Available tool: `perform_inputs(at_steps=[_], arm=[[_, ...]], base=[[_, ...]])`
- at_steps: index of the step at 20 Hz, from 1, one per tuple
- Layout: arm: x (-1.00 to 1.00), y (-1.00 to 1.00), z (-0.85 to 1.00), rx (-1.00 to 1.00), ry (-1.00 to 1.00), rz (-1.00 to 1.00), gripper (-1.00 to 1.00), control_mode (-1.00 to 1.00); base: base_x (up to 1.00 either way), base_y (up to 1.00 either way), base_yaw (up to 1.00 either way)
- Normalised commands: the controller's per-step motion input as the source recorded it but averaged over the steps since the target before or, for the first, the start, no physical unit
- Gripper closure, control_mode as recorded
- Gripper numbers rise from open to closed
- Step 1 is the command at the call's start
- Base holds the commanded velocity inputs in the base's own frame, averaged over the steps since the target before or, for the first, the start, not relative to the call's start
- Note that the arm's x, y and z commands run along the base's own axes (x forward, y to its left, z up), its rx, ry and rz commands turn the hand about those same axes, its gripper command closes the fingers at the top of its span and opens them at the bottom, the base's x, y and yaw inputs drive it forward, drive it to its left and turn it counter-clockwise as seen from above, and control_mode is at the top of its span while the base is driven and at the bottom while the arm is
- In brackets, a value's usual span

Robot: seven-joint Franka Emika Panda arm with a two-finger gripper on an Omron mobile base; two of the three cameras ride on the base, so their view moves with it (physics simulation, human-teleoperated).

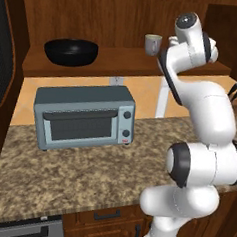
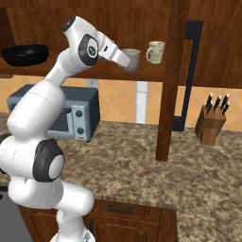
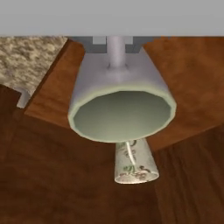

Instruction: Gather all objects into one cabinet and sort the glasses and bowls to opposite sides.

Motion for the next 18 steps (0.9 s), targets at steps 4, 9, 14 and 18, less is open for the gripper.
perform_inputs(at_steps=[4, 9, 14, 18], arm=[[0.19, -0.57, 0.00, 0.00, 0.01, -0.05, 1.00, -1.00], [0.28, -0.44, 0.00, 0.00, 0.01, -0.03, 1.00, -1.00], [0.35, -0.21, 0.00, 0.00, 0.00, 0.00, 1.00, -1.00], [0.38, -0.22, 0.00, 0.00, 0.00, 0.00, 1.00, -1.00]], base=[[0.00, 0.00, 0.00], [0.00, 0.00, 0.00], [0.00, 0.00, 0.00], [0.00, 0.00, 0.00]])
